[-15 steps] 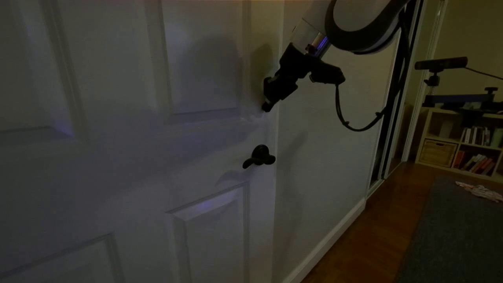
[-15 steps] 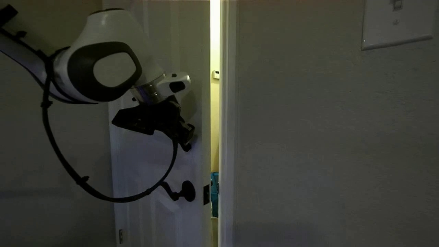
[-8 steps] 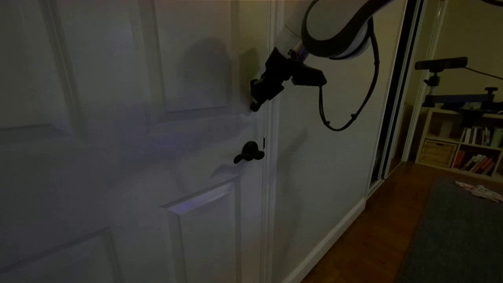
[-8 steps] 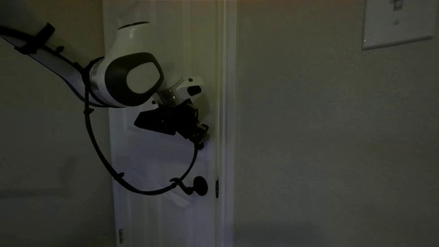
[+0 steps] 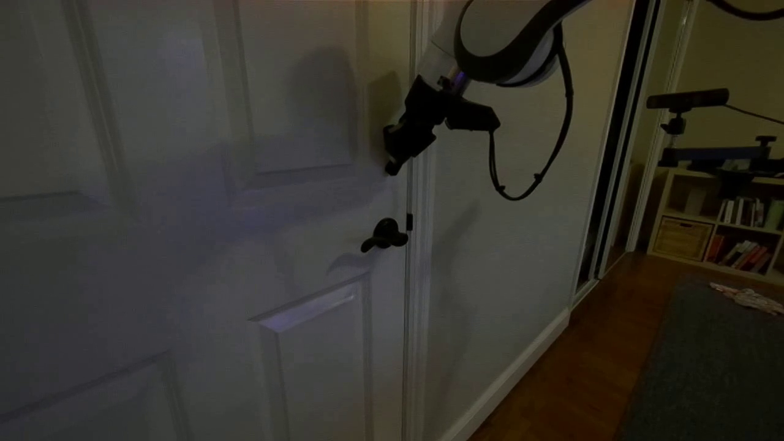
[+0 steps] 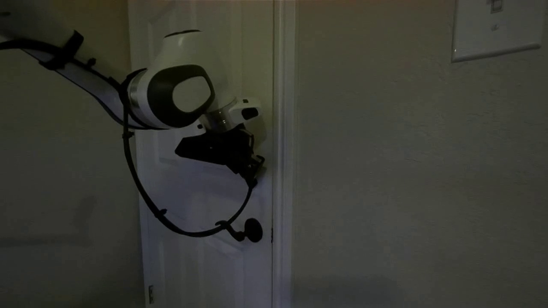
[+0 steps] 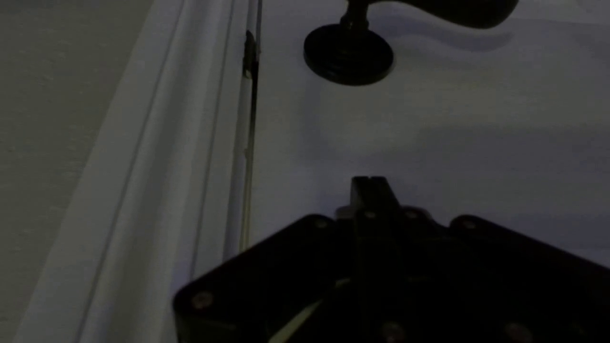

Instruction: Close the door

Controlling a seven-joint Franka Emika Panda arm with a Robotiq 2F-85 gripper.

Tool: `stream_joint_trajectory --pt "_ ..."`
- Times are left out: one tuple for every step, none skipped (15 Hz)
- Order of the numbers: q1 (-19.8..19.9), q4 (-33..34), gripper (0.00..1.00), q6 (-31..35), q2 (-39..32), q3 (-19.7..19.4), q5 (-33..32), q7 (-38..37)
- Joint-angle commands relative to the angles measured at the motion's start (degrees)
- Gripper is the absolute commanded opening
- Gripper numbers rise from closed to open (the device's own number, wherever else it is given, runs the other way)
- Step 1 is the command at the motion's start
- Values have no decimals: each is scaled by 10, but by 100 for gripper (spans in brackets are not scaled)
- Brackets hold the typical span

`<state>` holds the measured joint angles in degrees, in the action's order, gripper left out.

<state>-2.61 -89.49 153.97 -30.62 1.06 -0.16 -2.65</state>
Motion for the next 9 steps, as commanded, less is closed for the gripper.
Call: stream_joint_trajectory --pt "12 -15 29 -65 15 6 0 34" --pt "8 -26 29 -95 26 -2 -12 39" --pt "7 -40 33 -130 42 -5 -21 50" --pt "9 -55 39 -158 57 -5 -26 61" --pt "10 -63 46 -190 68 -5 -32 72" --pt "16 -76 51 -224 85 1 -28 92" --pt "16 -87 58 -258 100 -1 -33 100" --pt "18 -98 64 -288 115 -1 -34 111" --pt "18 -115 72 -314 134 -5 -40 112"
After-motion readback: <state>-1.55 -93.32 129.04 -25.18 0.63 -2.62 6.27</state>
